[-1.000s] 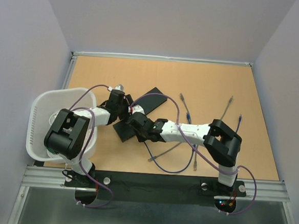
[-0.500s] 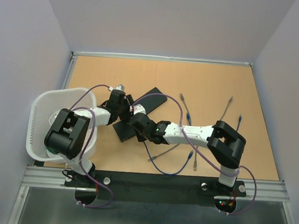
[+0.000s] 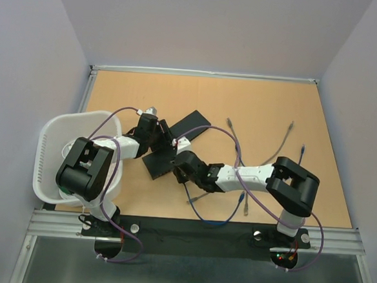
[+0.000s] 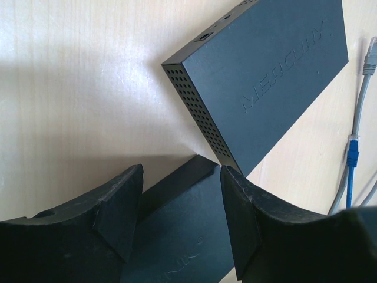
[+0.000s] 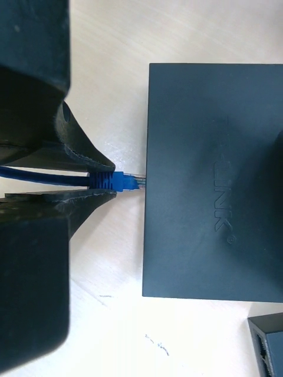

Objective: Insert the plug into the switch port

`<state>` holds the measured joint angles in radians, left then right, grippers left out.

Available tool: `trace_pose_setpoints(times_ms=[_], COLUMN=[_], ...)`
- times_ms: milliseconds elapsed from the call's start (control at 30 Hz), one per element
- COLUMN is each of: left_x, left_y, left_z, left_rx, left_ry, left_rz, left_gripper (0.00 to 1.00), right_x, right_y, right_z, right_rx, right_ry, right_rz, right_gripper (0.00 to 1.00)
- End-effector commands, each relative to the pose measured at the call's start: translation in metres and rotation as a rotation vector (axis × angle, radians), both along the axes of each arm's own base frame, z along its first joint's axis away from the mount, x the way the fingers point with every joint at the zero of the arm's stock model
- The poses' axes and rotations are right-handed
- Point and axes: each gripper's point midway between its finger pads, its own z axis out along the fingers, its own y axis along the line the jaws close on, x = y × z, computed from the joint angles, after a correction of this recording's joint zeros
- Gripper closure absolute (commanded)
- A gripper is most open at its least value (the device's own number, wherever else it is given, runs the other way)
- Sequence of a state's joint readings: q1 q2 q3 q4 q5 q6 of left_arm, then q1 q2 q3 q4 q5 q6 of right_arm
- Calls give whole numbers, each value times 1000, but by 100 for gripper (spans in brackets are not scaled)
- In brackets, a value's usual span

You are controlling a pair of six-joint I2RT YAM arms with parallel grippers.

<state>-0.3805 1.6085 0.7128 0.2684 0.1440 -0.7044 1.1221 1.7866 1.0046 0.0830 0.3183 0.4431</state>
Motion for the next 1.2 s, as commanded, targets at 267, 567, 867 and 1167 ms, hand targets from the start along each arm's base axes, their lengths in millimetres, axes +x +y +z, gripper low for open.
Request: trace_pose_setpoints(times_ms=[267, 567, 867, 1167], left_x=[-89, -97, -106, -107], left_y=[0, 0, -1, 0], left_z=[-61, -68, -75, -78], left_rx=[25, 8, -6, -10], left_ry=[327, 344, 364, 345], left_rz=[-98, -105, -120, -127], left_gripper=[34, 34, 34, 34], right_x=[28, 25, 24, 21], right_y=[1, 10, 4, -8], right_z=[26, 9, 26, 51], right_rx=[243, 253, 246, 274], right_ry=[-179, -183, -289, -346], right_rz=[-115, -130, -233, -266], right_gripper=[100, 100, 99, 100])
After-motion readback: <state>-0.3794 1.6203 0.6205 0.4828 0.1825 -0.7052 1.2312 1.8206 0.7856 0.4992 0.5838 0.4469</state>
